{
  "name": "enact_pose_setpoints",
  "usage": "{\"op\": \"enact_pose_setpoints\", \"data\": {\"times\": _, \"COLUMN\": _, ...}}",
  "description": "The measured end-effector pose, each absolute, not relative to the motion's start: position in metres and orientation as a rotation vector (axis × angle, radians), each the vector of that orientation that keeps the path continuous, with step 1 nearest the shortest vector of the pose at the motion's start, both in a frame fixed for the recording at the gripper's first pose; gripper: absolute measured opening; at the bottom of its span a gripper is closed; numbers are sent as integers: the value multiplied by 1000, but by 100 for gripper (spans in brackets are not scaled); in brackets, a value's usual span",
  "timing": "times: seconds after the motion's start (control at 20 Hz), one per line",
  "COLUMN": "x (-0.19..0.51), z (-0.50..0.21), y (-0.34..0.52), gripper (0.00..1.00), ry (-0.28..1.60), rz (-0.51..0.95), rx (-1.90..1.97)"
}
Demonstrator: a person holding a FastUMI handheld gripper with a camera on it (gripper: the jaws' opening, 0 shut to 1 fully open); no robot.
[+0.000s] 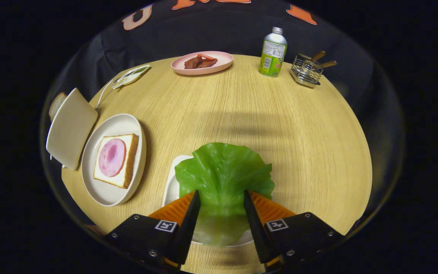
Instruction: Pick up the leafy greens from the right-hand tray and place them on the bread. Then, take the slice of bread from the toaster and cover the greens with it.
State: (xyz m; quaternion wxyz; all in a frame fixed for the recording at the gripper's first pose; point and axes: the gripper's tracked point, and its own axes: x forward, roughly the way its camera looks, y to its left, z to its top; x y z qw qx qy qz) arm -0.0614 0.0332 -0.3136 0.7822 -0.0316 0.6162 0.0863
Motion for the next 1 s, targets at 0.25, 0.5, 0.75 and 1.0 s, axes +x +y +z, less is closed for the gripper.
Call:
{"op": "enact_pose_setpoints", "data": {"times": 0.25, "x": -58, "z": -312, "y": 30, "gripper": 23, "ry": 1331, "rz": 132, "rx": -22}}
{"op": "enact_pose_setpoints", "data": {"times": 0.5, "x": -54, "z": -294, "y": 45, "gripper": 7, "ry": 1332, "rz": 146, "rx": 107}}
{"op": "enact_pose_setpoints", "data": {"times": 0.75, "x": -46, "z": -266, "y": 70, "gripper": 7, "ry": 1278, "rz": 214, "rx": 126}}
{"op": "enact_pose_setpoints", "data": {"times": 1.0, "x": -38, "z": -239, "y": 108, "gripper": 7, "ry": 1233, "rz": 292, "rx": 149}}
